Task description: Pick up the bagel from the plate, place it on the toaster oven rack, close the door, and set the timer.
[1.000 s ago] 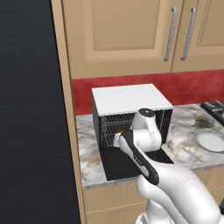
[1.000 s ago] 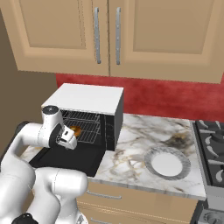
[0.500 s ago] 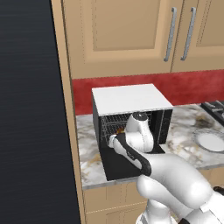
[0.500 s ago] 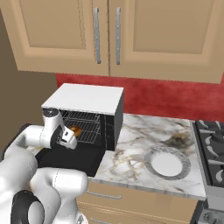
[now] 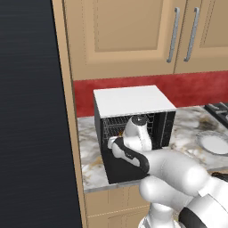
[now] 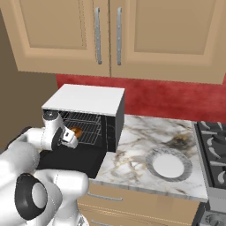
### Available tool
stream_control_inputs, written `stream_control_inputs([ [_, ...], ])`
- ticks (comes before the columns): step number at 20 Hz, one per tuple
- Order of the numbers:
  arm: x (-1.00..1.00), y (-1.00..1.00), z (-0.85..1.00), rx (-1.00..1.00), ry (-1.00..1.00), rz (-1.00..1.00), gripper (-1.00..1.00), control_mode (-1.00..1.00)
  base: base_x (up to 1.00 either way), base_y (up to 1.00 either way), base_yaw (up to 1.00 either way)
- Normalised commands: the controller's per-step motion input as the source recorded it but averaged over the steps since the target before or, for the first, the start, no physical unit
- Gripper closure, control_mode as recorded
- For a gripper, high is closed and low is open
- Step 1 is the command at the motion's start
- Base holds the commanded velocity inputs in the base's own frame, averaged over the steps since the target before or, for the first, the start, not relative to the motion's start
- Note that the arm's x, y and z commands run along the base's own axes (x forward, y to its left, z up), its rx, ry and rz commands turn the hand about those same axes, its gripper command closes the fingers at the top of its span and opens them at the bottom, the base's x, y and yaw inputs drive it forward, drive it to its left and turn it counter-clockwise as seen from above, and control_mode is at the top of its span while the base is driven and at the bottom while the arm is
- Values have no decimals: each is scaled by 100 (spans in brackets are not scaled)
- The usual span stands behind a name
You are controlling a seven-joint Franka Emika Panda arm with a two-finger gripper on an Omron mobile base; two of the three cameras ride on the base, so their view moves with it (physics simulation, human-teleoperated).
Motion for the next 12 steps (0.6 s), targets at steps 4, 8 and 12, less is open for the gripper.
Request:
stream_control_inputs([
  [4, 17, 2, -24, 0, -7, 0, -100, -100, 0, 0, 0],
  [8, 21, 0, -27, 0, -5, 0, -100, -100, 0, 0, 0],
  [12, 28, 0, -18, 0, -4, 0, -100, -100, 0, 0, 0],
])
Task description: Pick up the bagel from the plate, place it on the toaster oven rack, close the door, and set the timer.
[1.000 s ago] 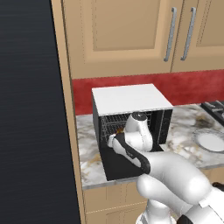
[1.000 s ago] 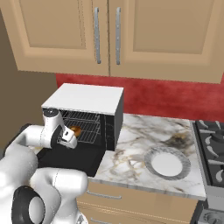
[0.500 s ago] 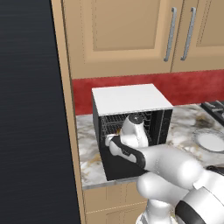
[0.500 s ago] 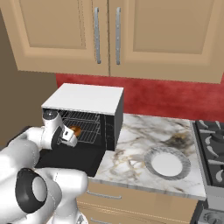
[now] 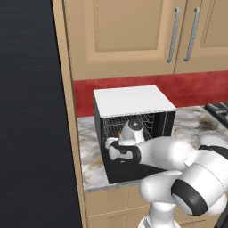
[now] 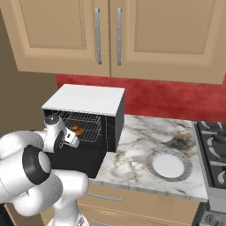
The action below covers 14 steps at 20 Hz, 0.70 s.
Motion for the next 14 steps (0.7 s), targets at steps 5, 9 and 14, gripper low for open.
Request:
stream_control_inputs([
  [5, 34, 0, -6, 0, -4, 0, -100, -100, 0, 0, 0],
  [9, 46, 1, 7, 0, -8, 0, -100, -100, 0, 0, 0],
  [14, 1, 2, 39, 0, -8, 0, -100, -100, 0, 0, 0],
])
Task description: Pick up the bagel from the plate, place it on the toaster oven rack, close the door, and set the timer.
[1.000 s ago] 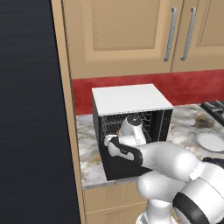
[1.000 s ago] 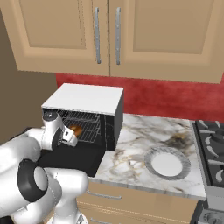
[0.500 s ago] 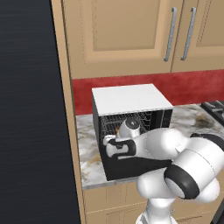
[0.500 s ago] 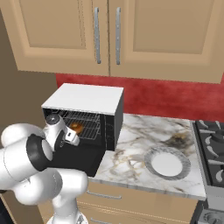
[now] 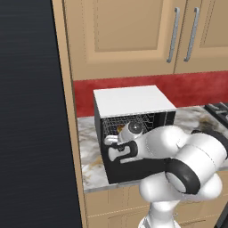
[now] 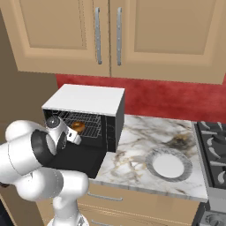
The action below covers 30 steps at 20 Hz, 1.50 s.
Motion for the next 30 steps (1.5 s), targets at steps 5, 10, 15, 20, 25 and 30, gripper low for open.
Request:
stream_control_inputs([
  [5, -97, 0, 82, 0, -8, 0, -100, -100, 0, 0, 0],
  [10, -75, 0, 100, 0, -1, 0, -100, -100, 0, 0, 0],
  [15, -42, -28, 82, 0, 1, 0, -100, -100, 0, 0, 0],
  [20, -20, -68, 44, 3, 18, -1, -100, -100, 0, 0, 0],
  [25, -2, -74, 41, 8, 28, -1, -100, -100, 0, 0, 0],
  [30, -1, -66, 13, 7, 28, 0, -100, -100, 0, 0, 0],
])
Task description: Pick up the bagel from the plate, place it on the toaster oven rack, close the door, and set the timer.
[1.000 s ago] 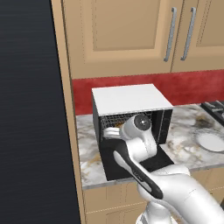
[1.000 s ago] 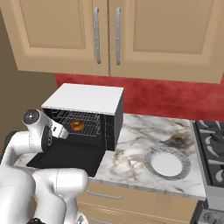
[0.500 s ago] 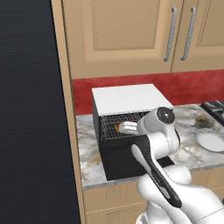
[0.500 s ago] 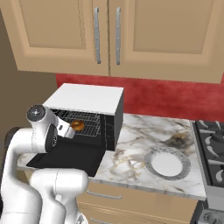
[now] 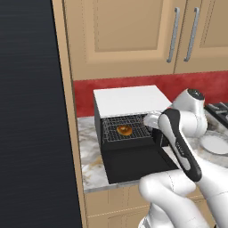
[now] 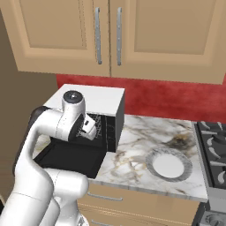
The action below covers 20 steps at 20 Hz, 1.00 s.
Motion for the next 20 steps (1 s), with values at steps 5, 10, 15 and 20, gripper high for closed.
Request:
stream_control_inputs([
  [5, -14, -46, -24, 5, 20, 0, -100, -100, 0, 0, 0],
  [10, -13, -25, -44, 7, 20, 0, -100, -100, 0, 0, 0],
  [15, -18, -23, -49, 8, 14, 0, -100, -100, 0, 0, 0],
  [20, -12, -16, -45, 8, 9, 0, -100, -100, 0, 0, 0],
])
